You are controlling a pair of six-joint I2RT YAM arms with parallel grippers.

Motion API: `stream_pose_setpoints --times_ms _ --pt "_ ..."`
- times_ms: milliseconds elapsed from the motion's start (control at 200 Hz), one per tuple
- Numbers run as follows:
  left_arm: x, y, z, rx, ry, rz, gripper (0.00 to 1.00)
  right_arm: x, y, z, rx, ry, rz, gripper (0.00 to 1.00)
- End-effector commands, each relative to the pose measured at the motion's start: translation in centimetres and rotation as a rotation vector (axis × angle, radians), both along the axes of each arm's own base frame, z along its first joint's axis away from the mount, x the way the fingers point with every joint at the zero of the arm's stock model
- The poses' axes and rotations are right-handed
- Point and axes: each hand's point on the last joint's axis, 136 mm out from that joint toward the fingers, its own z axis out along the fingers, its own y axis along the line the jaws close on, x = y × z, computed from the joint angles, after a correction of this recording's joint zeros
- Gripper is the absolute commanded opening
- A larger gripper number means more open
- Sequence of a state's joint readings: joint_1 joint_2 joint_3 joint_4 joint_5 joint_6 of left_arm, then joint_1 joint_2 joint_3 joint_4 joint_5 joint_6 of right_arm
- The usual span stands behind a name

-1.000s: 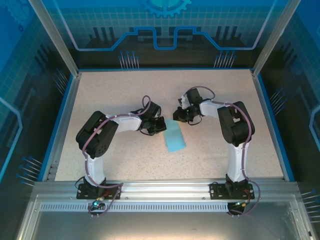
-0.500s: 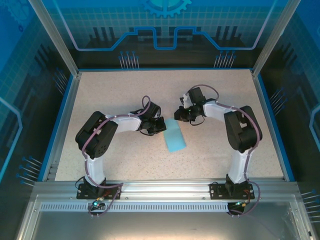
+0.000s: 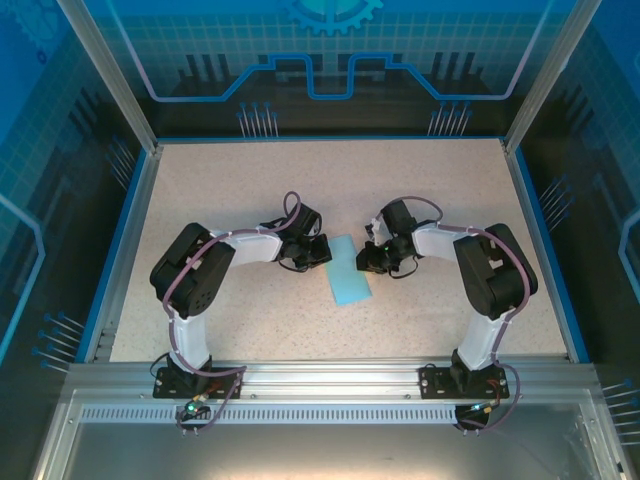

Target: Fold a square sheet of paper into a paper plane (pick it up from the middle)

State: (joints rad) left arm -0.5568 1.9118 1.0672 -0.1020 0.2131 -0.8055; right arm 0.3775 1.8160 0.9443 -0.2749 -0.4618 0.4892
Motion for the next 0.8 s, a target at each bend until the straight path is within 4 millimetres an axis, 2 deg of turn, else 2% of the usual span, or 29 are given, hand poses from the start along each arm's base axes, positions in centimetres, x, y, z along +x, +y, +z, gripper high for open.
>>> stream_pose_setpoints --times_ms 0,105,270,360,450,475,635,735,790 --pt "-2.5 2.1 -2.1 0.114 0.088 -0.004 0.07 -1.2 0.1 -1.1 -0.002 0.033 0.027 0.13" --pt "-2.5 2.3 -2.3 0.118 0.092 -0.002 0.07 -1.2 0.1 -1.2 -0.004 0.037 0.026 0.12" --pt "-2.7 2.4 -2.4 0.122 0.094 0.0 0.07 -1.2 0.7 2.6 0.055 -0.04 0.046 0.12" --pt "-2.7 2.4 -2.5 0.123 0.095 0.002 0.07 -2.0 0.8 3.3 0.068 -0.041 0.058 0.13" --pt "-2.6 2.4 -2.5 0.122 0.093 0.003 0.07 -2.6 0.7 3.0 0.058 -0.027 0.06 0.13" --pt "-2.6 2.4 -2.6 0.122 0.094 0.004 0.07 -3.6 0.2 1.9 0.042 0.003 0.057 0.13" --pt "-2.5 2.2 -2.5 0.118 0.09 0.0 0.07 -5.3 -0.8 -0.5 -0.002 0.064 0.039 0.12" --pt "-2.4 2.2 -2.4 0.117 0.088 -0.001 0.07 -5.7 -1.3 -1.5 -0.031 0.082 0.031 0.12" --pt "-2.4 2.2 -2.4 0.116 0.089 -0.001 0.07 -5.7 -1.3 -1.3 -0.029 0.08 0.03 0.12"
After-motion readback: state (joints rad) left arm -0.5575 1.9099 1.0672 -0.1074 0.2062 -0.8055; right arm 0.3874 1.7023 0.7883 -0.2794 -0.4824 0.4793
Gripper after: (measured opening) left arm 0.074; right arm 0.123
